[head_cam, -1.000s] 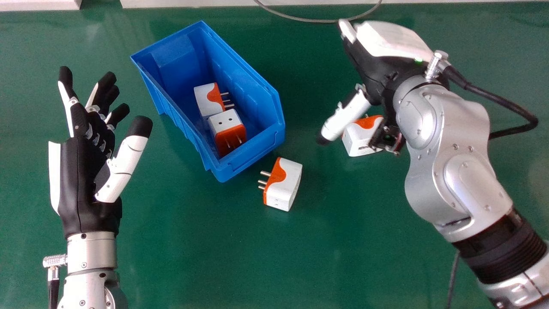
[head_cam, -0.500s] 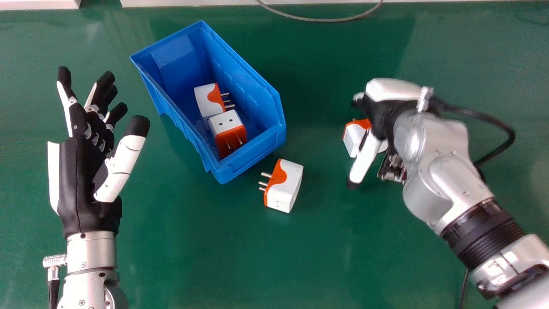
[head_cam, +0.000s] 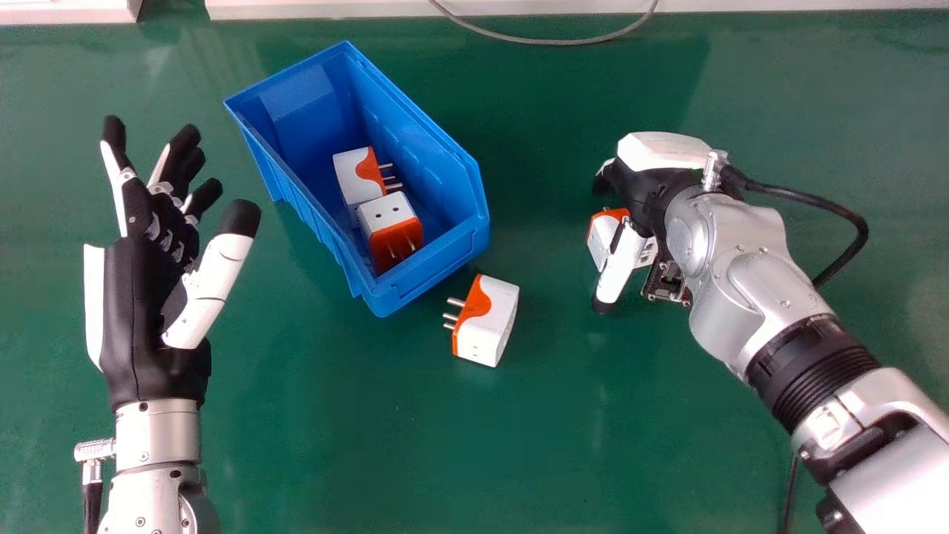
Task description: Pick all objects and put in blue box
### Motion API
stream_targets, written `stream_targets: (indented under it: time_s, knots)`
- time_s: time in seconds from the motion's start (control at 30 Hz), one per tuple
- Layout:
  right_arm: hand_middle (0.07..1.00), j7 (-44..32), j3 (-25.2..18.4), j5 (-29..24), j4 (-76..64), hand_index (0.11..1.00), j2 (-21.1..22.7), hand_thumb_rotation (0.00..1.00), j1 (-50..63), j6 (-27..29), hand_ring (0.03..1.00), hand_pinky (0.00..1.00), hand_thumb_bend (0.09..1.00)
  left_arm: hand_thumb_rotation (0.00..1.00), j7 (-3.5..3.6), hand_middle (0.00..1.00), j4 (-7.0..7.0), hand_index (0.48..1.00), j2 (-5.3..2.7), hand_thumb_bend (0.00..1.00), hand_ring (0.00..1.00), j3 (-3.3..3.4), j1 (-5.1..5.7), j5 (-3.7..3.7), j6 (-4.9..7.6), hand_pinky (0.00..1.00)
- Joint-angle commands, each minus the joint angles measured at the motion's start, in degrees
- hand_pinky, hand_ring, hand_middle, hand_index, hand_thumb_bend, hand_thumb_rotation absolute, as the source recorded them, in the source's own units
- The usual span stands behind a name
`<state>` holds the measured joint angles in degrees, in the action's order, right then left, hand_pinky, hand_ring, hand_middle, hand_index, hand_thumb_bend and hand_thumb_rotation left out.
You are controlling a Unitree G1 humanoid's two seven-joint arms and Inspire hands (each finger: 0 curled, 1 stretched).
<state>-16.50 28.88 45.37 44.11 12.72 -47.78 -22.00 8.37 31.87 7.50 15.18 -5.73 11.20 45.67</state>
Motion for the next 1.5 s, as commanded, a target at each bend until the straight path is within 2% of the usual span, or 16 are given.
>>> stream_targets:
  time_s: [0.0,0.07,0.13,0.2,0.23,0.27,0.37,0.4,0.6,0.87,1.2,1.23,1.27,1.33,1.47]
  knots:
    - [0.533,-1.4,0.8,-1.7,-0.7,0.686,-1.6,0.00,1.2,1.1,0.434,0.31,0.545,0.56,-0.31,0.91,-0.99,0.903,0.48,0.86,0.93,0.36,-0.48,-0.29,0.67,0.88]
    - [0.528,-1.2,1.0,-1.8,-1.2,0.684,-1.3,0.00,1.2,1.6,0.429,0.31,0.539,0.57,-0.38,0.91,-0.87,0.902,0.49,0.86,0.93,0.37,-0.58,-0.36,0.66,0.88]
    - [0.527,-0.4,0.6,-2.3,-1.9,0.680,-0.9,0.00,1.6,2.6,0.426,0.31,0.536,0.57,-0.68,0.91,-0.58,0.902,0.65,0.86,0.93,0.37,-0.68,-0.93,1.06,0.88]
    - [0.527,0.6,-0.7,-3.3,-3.8,0.680,-0.8,0.00,2.5,2.3,0.426,0.31,0.536,0.57,-0.77,0.91,-0.49,0.902,0.76,0.86,0.93,0.29,-0.73,-1.16,1.37,0.88]
    - [0.520,0.9,-1.2,-3.7,-4.7,0.650,-0.8,0.00,2.9,2.2,0.421,0.31,0.532,0.57,-0.80,0.91,-0.48,0.902,0.78,0.86,0.93,0.26,-0.76,-1.19,1.42,0.87]
    - [0.516,1.1,-1.6,-4.1,-5.6,0.593,-0.6,0.00,3.4,2.4,0.425,0.33,0.527,0.57,-0.83,0.92,-0.43,0.902,0.78,0.85,0.93,0.26,-0.82,-1.17,1.43,0.87]
    - [0.507,2.1,-2.2,-5.1,-7.9,0.565,0.0,0.00,4.6,3.8,0.425,0.34,0.523,0.57,-0.69,0.92,-0.37,0.902,0.73,0.85,0.93,0.34,-0.92,-0.86,1.29,0.87]
    - [0.497,2.7,-2.1,-5.1,-8.5,0.552,0.4,0.00,5.0,4.7,0.420,0.34,0.520,0.57,-0.75,0.92,-0.31,0.903,0.77,0.86,0.93,0.35,-0.92,-0.97,1.36,0.88]
    - [0.500,3.3,-1.8,-5.4,-10.3,0.534,1.5,0.00,5.6,6.4,0.422,0.35,0.519,0.58,-0.81,0.92,-0.79,0.905,0.71,0.85,0.93,0.36,-0.72,-0.93,1.08,0.88]
    - [0.519,3.3,-1.9,-5.3,-10.3,0.489,1.5,0.00,5.7,6.6,0.437,0.40,0.517,0.58,-0.81,0.92,-0.79,0.905,0.70,0.87,0.93,0.38,-0.72,-0.93,1.07,0.88]
    - [0.522,3.3,-1.8,-5.3,-10.4,0.482,1.5,0.00,5.7,6.6,0.439,0.40,0.516,0.58,-0.81,0.92,-0.79,0.905,0.71,0.87,0.93,0.38,-0.72,-0.93,1.07,0.88]
    - [0.522,3.5,-2.2,-5.5,-11.7,0.482,1.7,0.00,5.9,6.9,0.439,0.40,0.516,0.58,-0.69,0.92,-0.84,0.905,0.66,0.87,0.93,0.35,-0.63,-0.81,1.14,0.88]
    - [0.522,4.9,-3.9,-5.7,-19.2,0.482,2.5,0.00,8.0,7.8,0.439,0.40,0.516,0.58,-0.29,0.92,-0.95,0.905,0.54,0.87,0.93,0.36,-0.38,-0.23,1.02,0.88]
    - [0.507,5.9,-6.1,-5.8,-29.7,0.494,3.4,0.00,10.8,8.0,0.420,0.37,0.516,0.57,-0.02,0.92,-1.05,0.909,0.46,0.86,0.93,0.36,-0.04,0.09,0.95,0.89]
    - [0.504,5.3,-6.7,-4.9,-34.4,0.512,4.0,0.00,12.4,7.4,0.421,0.34,0.506,0.57,-0.25,0.92,-1.22,0.912,0.35,0.86,0.93,0.31,0.15,-0.08,1.04,0.89]
